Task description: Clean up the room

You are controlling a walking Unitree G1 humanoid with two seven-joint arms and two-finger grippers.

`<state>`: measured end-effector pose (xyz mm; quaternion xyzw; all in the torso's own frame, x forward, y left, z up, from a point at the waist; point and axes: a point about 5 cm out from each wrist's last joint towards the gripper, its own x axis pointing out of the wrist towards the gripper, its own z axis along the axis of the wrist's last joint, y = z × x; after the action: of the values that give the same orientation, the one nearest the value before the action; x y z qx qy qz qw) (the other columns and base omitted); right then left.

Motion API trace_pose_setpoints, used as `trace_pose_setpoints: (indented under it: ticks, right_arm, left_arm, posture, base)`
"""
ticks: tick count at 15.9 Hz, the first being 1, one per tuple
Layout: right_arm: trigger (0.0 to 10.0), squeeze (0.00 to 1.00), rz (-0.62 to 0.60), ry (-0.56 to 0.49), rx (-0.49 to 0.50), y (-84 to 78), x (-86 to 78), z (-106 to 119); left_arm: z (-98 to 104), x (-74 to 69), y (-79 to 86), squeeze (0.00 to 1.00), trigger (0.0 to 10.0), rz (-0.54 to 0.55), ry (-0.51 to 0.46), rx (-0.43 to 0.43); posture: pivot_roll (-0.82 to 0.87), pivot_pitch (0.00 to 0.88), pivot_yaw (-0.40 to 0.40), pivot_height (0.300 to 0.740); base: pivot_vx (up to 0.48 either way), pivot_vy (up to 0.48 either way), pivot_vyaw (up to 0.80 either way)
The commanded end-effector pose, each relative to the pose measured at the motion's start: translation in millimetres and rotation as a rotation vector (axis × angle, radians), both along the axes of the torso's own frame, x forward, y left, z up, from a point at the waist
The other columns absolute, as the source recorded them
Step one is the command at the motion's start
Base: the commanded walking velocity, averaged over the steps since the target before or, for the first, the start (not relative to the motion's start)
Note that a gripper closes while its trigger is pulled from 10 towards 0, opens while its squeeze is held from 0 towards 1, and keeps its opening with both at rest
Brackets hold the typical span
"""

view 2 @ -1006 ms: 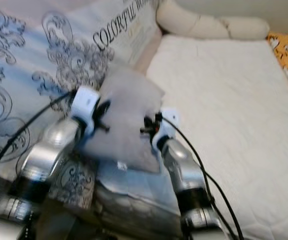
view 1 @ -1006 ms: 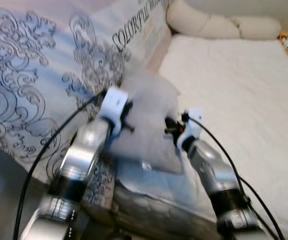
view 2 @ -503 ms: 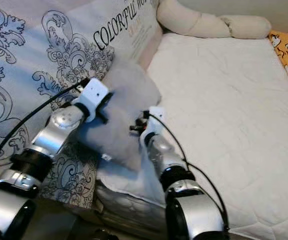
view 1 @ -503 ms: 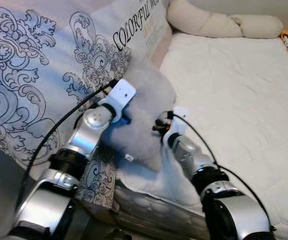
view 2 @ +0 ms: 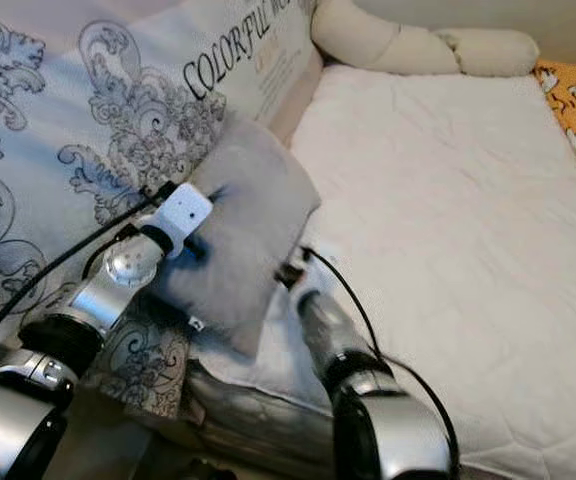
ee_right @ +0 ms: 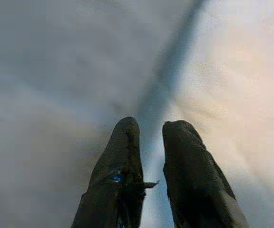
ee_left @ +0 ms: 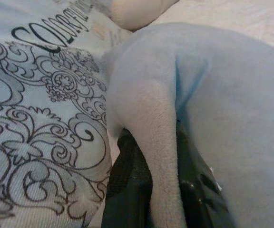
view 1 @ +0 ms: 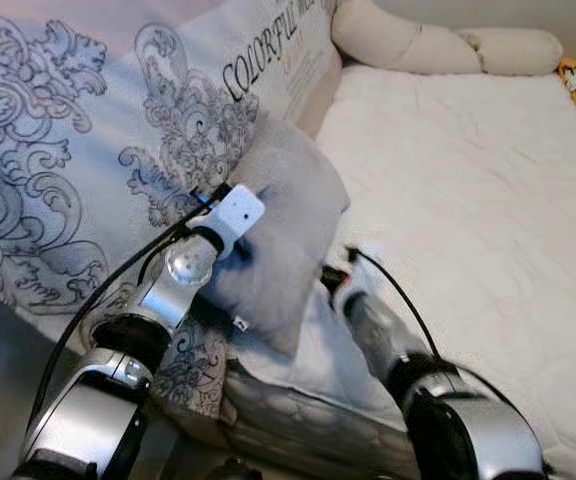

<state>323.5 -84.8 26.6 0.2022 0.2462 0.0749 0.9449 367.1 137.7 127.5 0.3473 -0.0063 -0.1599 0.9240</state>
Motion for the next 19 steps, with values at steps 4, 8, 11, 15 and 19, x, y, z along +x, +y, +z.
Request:
trace_pose_setpoints:
  ticks: [4,8,11,15,19]
  right_arm:
    - [10.0,1.0,0.028,-0.1,0.018,-13.8,-6.1,-2.9]
    - [10.0,1.0,0.071,-0.318,-0.005,-35.0,-13.3,10.5]
    - [10.0,1.0,0.095,-0.396,-0.057,-39.8,-17.2,21.2]
    - [10.0,0.0,0.012,-0.487,-0.161,-59.5,-22.2,55.7]
    - [10.0,0.0,-0.039,-0.54,-0.135,-63.6,-37.7,89.4]
  left_arm:
    - [-1.6,5.5,20.1,0.61,10.0,0.088,-0.02,0.021]
    - [12.6,2.0,12.6,1.0,10.0,-0.003,-0.003,-0.288]
    - [28.4,-6.1,6.7,1.0,10.0,-0.096,-0.058,-0.335]
    - [54.6,-31.2,17.2,0.61,10.0,-0.016,-0.08,-0.598]
    - [45.6,-66.4,8.8,0.28,10.0,-0.02,-0.075,-0.534]
  posture:
    - [0.07,0.0,0.079,0.74]
    - [0.05,0.0,0.073,0.74]
    - [0.04,0.0,0.07,0.74]
    - [0.02,0.0,0.052,0.74]
    - [0.0,0.0,0.048,0.74]
  base:
    - [0.0,0.0,0.0]
    - [0.0,0.0,0.0]
    - [0.0,0.0,0.0]
    - [0.0,0.0,0.0]
    - [0.0,-0.083,0.0]
